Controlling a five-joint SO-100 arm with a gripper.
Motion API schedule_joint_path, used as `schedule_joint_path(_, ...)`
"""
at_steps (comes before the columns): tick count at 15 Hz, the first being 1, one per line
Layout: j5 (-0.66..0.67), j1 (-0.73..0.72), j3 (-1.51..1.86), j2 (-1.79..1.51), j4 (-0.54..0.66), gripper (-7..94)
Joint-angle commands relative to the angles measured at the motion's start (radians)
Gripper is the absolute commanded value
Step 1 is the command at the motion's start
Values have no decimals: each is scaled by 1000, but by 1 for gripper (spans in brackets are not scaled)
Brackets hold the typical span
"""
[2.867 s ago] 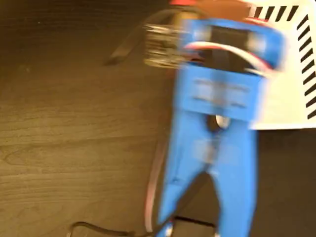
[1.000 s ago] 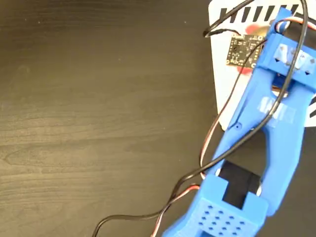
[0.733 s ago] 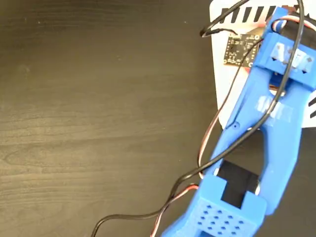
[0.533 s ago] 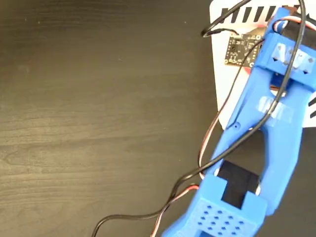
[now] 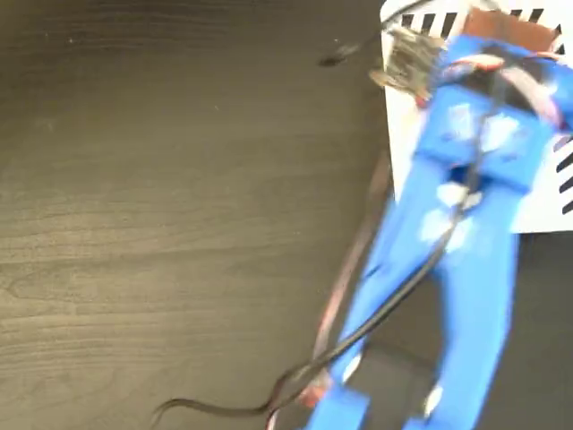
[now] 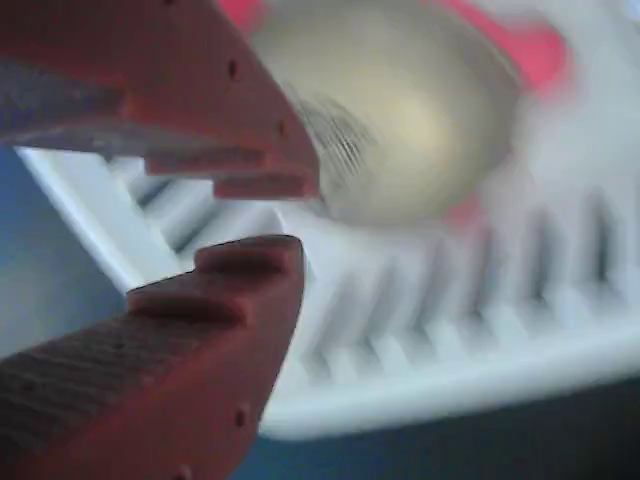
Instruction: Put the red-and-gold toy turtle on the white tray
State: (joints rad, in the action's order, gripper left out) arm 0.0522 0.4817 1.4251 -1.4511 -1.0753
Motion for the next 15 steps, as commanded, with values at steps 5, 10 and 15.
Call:
schedule_joint_path(5,-150,-347,557,-604,512,0)
schedule_joint_path(10,-40,-528,1157,-1081,670,0)
schedule_joint_path(15,8,-506,1514,-1370,534,0)
